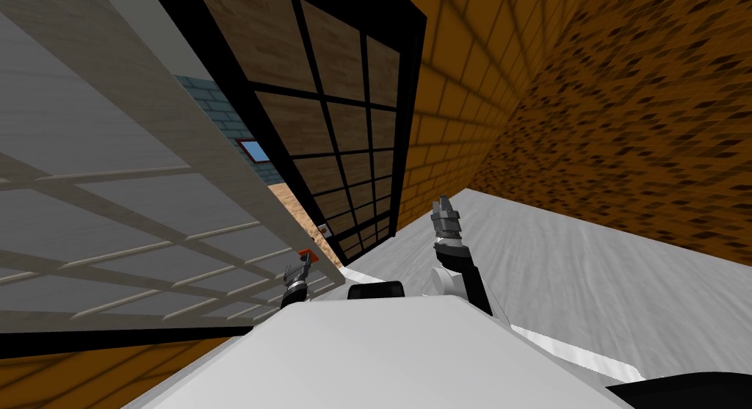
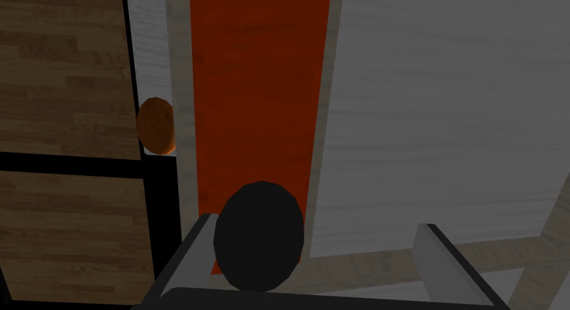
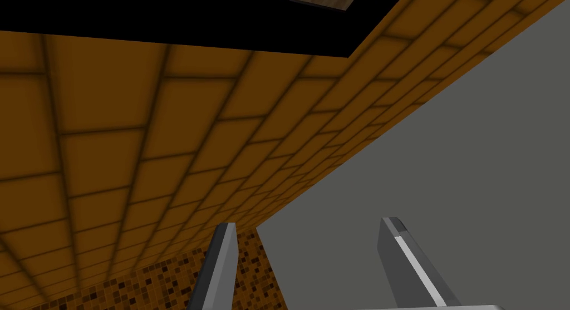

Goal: Pull the door open

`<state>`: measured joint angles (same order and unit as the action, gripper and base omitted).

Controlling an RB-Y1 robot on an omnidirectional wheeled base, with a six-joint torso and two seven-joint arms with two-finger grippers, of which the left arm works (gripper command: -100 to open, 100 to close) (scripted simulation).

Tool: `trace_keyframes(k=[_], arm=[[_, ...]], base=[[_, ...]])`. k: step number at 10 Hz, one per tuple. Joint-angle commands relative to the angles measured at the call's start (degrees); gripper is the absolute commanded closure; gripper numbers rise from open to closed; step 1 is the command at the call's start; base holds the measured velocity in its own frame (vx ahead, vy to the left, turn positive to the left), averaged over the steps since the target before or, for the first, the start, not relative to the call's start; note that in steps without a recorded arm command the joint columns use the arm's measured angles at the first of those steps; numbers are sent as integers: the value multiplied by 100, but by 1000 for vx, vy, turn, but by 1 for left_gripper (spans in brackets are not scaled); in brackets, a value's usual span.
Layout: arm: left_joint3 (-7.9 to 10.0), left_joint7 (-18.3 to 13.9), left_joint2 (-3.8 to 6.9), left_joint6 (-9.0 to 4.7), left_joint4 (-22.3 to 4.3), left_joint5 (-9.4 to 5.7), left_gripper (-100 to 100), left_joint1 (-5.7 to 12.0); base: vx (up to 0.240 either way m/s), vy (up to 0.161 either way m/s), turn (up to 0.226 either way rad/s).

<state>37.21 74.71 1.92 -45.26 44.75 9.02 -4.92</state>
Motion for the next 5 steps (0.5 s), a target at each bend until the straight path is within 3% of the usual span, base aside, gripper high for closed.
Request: trace_keyframes(k=[1,5], arm=[[174,5,179,7,-204,-74,100,-84],[174,5,179,-28,-411,-74,100,-38]], base=[[-7,-2,9],[5,-2,5]])
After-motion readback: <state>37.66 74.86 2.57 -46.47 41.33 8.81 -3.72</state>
